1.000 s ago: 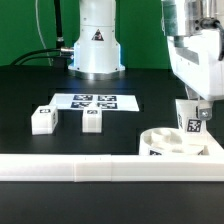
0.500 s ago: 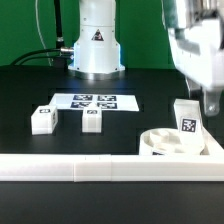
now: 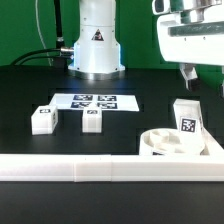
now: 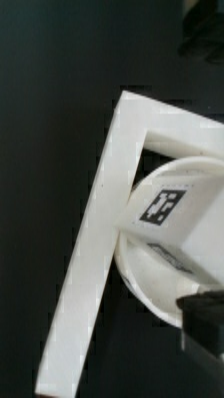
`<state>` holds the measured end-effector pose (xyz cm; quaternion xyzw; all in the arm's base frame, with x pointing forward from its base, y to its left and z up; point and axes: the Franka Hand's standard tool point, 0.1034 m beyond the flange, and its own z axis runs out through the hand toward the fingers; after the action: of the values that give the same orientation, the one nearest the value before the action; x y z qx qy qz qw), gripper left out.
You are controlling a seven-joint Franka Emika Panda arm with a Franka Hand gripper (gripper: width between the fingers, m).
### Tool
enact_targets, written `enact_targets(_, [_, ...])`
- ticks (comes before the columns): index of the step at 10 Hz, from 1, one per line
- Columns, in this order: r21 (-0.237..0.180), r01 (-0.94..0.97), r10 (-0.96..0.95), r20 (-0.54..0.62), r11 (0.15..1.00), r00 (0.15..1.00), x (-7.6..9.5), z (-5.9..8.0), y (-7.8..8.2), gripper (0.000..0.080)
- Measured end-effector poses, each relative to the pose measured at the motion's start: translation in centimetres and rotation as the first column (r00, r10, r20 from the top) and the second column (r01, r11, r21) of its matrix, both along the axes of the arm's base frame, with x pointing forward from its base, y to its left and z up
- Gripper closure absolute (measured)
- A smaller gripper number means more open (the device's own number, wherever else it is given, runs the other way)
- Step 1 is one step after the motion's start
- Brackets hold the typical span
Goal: Assemble stool
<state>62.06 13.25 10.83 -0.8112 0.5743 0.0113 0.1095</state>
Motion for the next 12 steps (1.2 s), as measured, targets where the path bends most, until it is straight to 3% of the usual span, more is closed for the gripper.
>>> enact_targets(2, [-0.039,-0.319,0.318,-0.008,0.947,0.948,-0.2,0.4,0.0,0.0151])
enact_targets(4, [-0.064,-0.51,0.512,0.018,0.858,0.859,0.5,1.1,0.3,0.0151])
enact_targets(8, [-0.105,-0.706,0.712,0.041,0.7,0.701,0.5,1.2,0.4,0.0151])
enact_targets(9, [-0.143,-0.826,0.837,0.038,0.546,0.546,0.4,1.0,0.0,0.0151])
enact_targets(11, [-0.182,-0.923,0.939,0.012,0.34,0.343,0.5,0.9,-0.3,0.0151])
enact_targets(12, [-0.206,-0.958,0.979,-0.006,0.198,0.204,0.6,0.8,-0.4,0.0151])
